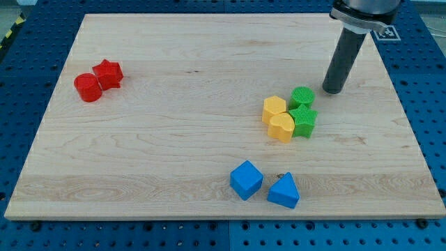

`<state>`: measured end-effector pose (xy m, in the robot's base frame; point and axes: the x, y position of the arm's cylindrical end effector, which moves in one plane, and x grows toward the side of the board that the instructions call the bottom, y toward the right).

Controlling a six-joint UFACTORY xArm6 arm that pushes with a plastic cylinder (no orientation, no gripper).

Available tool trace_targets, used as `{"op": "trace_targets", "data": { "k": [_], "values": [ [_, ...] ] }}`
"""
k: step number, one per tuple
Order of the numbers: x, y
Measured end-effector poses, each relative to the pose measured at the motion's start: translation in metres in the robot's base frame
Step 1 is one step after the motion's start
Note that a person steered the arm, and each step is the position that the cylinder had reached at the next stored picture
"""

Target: Push the blue triangle to the left of the yellow heart

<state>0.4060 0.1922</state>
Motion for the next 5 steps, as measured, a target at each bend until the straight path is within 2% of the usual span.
{"op": "trace_targets", "data": {
  "k": [1, 3, 5],
  "values": [
    [0.001, 0.027],
    [0.008, 0.036],
    [0.072, 0.038]
  ]
}}
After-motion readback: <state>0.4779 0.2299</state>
